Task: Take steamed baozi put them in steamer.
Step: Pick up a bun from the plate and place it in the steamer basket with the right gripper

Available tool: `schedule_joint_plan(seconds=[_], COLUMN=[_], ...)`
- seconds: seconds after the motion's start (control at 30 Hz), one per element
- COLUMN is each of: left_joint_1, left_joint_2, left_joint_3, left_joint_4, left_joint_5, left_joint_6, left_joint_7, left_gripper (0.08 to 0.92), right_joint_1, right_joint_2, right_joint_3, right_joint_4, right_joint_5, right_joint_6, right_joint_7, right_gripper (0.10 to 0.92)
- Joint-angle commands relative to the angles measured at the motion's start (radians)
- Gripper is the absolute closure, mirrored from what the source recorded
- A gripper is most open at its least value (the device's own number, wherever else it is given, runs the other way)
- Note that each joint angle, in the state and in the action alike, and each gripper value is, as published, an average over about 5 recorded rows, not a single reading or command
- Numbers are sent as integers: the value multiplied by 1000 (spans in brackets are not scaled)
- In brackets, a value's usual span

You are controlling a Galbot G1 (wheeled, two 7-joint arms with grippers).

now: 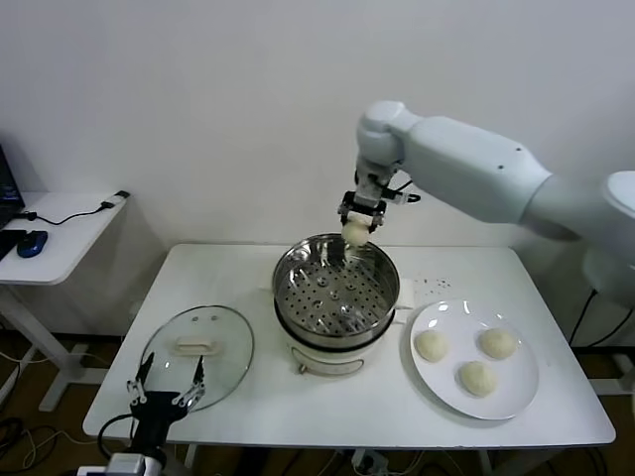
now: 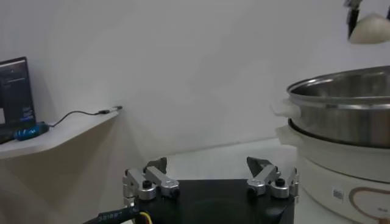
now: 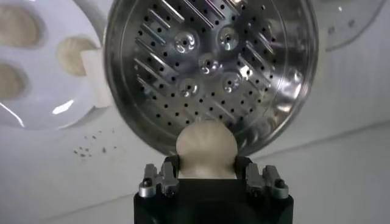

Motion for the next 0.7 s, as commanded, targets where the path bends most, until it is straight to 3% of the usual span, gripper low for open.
schedule_joint_plan(seconds=[0.03, 0.6, 0.7], left_joint_1=[0, -14, -14], left_joint_2=[1, -4, -6], left_joint_3=[-3, -3, -2], left_joint_4=[2, 0, -2], left_joint_5=[-3, -23, -23], left_joint_6=[2, 15, 17], left_joint_7=[-2, -31, -32], left_gripper=[177, 177, 177], right_joint_1=[-190, -241, -235], right_joint_2=[125, 163, 165], right_joint_3=[106, 122, 126], right_joint_4=[-114, -238, -234], right_joint_5=[-312, -297, -295], right_joint_6=[132, 115, 110], right_joint_7=[48, 43, 45], right_gripper=[435, 429, 395])
